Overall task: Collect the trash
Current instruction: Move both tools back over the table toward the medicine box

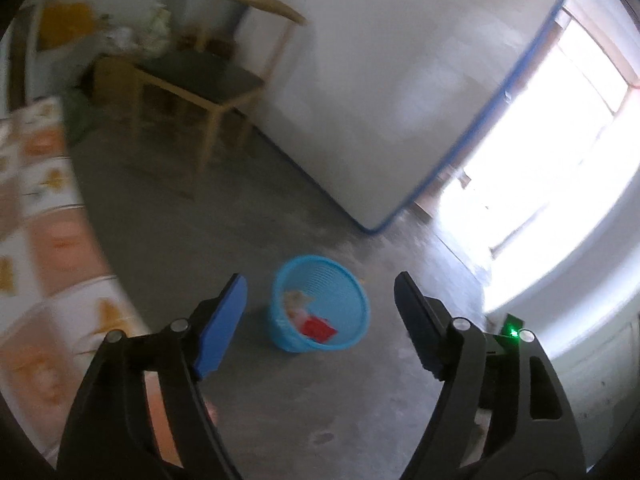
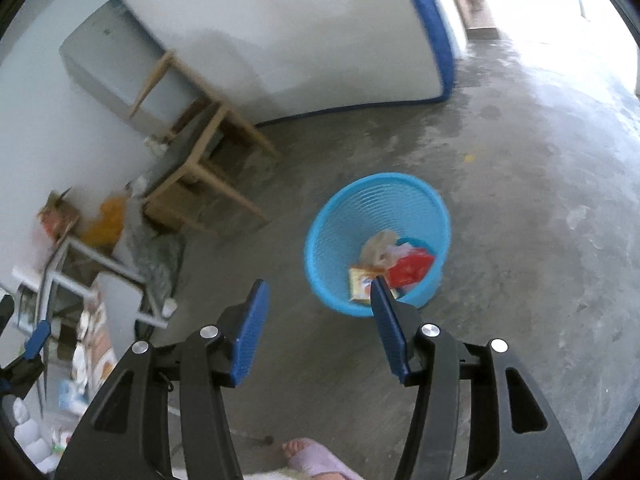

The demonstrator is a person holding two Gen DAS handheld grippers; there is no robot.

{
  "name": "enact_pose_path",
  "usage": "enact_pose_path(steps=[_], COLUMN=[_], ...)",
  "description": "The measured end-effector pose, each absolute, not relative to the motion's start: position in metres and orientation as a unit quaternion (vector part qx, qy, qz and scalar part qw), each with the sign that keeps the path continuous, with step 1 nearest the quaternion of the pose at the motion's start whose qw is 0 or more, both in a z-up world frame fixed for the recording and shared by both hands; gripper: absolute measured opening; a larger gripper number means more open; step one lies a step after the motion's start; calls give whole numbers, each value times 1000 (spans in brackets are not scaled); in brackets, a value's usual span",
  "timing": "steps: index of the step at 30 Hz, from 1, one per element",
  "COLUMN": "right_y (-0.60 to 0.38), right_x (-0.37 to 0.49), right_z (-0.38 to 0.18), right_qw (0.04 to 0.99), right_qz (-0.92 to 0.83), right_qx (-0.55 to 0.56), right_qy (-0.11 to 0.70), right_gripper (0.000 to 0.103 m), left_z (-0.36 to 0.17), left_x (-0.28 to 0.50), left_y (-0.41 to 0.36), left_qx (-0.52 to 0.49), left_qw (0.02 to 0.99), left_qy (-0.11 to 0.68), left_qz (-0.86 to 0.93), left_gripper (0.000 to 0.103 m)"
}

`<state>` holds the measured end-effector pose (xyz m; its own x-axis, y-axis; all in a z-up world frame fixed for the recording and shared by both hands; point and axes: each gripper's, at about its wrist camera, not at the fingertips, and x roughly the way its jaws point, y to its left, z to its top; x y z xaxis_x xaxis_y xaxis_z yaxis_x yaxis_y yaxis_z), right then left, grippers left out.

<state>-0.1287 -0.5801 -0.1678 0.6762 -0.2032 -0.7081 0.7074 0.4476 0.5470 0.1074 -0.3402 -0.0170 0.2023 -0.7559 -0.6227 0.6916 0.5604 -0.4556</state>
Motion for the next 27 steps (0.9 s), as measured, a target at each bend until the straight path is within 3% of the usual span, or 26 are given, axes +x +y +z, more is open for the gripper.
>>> enact_pose_path(steps=[16,27], right_y=[-455,-309], right_x=[27,208], right_z=[-79,-32], right_qw=[867,845], right_qz=[-34,168], right_qx=[342,271], right_qy=[360,430], right_gripper=[52,52], left_z=[36,29], left_x=[168,208], left_y=[-99,-37], left_qx=[-156,-176], left_qw=[904,894], left_qy=[349,387], left_qz=[-192,-144], left_gripper=[74,74])
